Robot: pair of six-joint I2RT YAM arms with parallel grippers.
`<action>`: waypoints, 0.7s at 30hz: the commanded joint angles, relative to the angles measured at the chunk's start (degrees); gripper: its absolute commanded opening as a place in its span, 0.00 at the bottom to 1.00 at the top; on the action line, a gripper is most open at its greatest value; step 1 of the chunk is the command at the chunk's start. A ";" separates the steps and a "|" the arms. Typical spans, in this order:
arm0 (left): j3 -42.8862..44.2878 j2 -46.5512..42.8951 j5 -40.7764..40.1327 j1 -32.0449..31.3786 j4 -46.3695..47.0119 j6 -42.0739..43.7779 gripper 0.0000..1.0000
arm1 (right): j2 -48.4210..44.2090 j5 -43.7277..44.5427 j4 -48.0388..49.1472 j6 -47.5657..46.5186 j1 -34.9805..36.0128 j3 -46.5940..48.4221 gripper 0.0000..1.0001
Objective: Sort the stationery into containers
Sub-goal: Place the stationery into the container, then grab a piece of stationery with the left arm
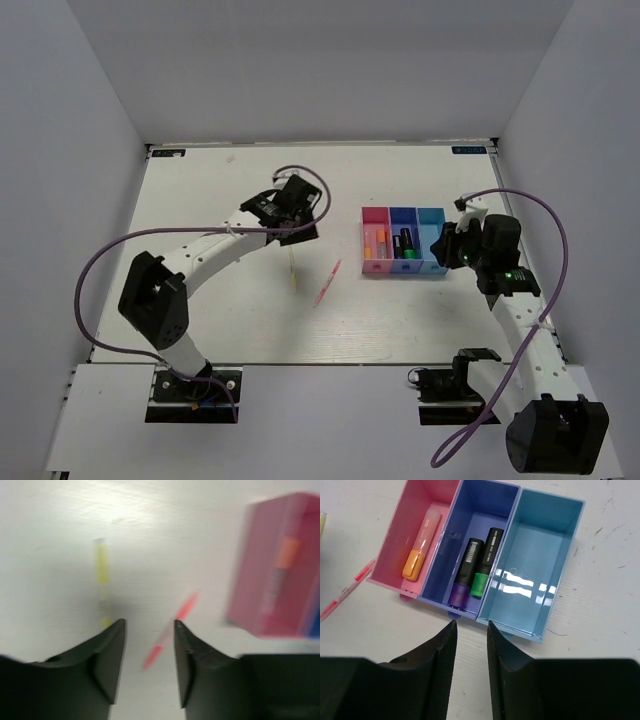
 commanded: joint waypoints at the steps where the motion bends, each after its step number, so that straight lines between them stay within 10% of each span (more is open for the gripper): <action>1: -5.35 1.87 -2.03 3.00 -8.66 -0.43 0.49 | 0.10 -3.48 -0.70 -0.93 0.08 0.32 0.34; 21: -3.51 12.42 0.53 4.14 -6.20 0.37 0.42 | 1.59 -3.22 -0.70 -0.93 -0.09 0.06 0.34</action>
